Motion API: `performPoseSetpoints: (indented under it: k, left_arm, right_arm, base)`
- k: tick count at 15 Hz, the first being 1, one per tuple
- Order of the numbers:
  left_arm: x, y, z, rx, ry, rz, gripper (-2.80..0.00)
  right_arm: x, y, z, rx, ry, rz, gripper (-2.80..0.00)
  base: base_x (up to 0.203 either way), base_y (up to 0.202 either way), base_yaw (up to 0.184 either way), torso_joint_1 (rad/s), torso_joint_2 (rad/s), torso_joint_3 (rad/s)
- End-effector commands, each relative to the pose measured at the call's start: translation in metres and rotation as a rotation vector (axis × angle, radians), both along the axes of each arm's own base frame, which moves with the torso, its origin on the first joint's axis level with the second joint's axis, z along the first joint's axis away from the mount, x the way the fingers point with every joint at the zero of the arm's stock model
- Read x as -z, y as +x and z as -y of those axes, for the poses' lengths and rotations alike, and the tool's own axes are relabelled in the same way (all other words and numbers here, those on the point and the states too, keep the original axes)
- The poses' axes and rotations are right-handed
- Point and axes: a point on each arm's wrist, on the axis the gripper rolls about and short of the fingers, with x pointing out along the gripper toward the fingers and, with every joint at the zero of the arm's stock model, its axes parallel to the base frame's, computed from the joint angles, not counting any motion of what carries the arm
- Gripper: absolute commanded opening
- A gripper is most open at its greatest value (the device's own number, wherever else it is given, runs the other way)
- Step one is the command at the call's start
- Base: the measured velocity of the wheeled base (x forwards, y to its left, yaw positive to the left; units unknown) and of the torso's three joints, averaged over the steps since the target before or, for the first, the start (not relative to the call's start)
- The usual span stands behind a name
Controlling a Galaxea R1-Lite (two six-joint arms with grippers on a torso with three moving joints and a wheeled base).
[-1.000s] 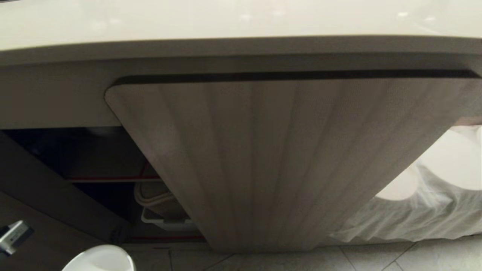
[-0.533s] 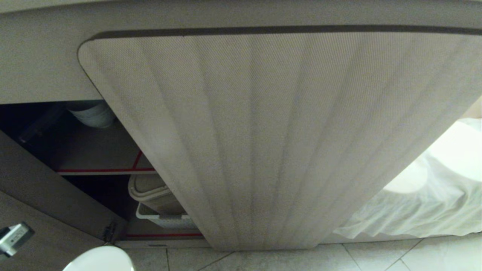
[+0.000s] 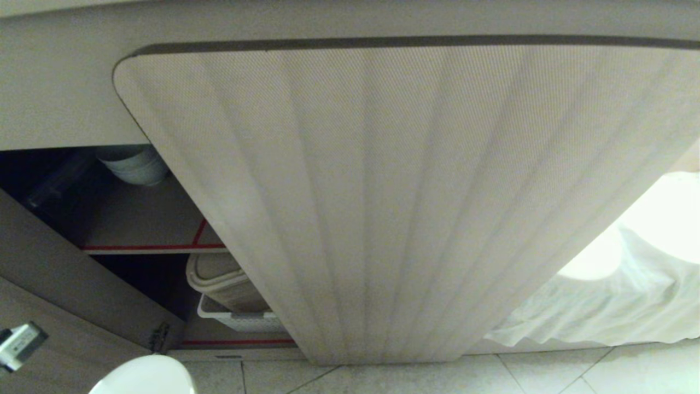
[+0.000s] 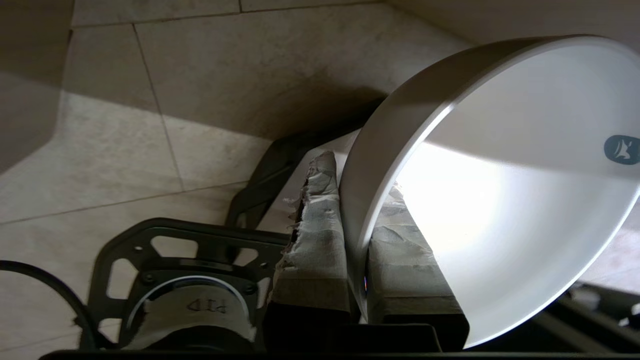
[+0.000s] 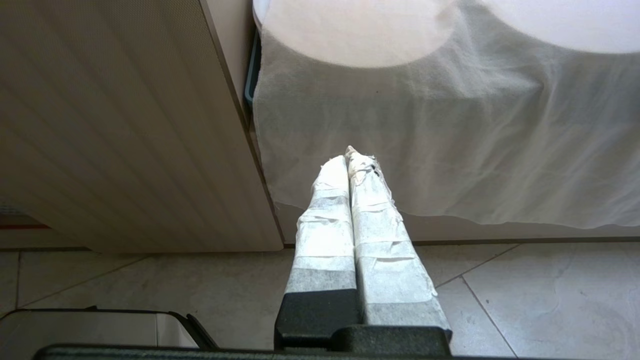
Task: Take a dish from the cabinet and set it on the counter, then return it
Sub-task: Put it back into the cabinet
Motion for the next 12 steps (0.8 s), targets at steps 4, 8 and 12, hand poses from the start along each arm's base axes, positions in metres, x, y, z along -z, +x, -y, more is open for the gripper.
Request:
performPoseSetpoints:
  k: [4,8,12]
  left_arm:
    - [-0.012,0.007,0.001,-0.04,-0.033,0.041,-2.8]
    - [-0.025,0.024,0.002,-0.08,-0.068,0.05,-2.8]
    - [-0.029,0.042,0.003,-0.139,-0.101,0.023,-2.8]
  right_arm:
    - [0.0,0.0,0.0,-0.001,0.0,0.001,-2.8]
    - [0.0,0.0,0.0,0.0,0.0,0.001,-2.8]
    - [0.0,0.0,0.0,0.001,-0.001,0.0,-2.8]
  base:
    - [0.0,0.0,0.0,0.0,0.0,0.0]
    - [0.0,0.0,0.0,0.0,0.0,0.0]
    - [0.0,0.0,0.0,0.0,0.0,0.0]
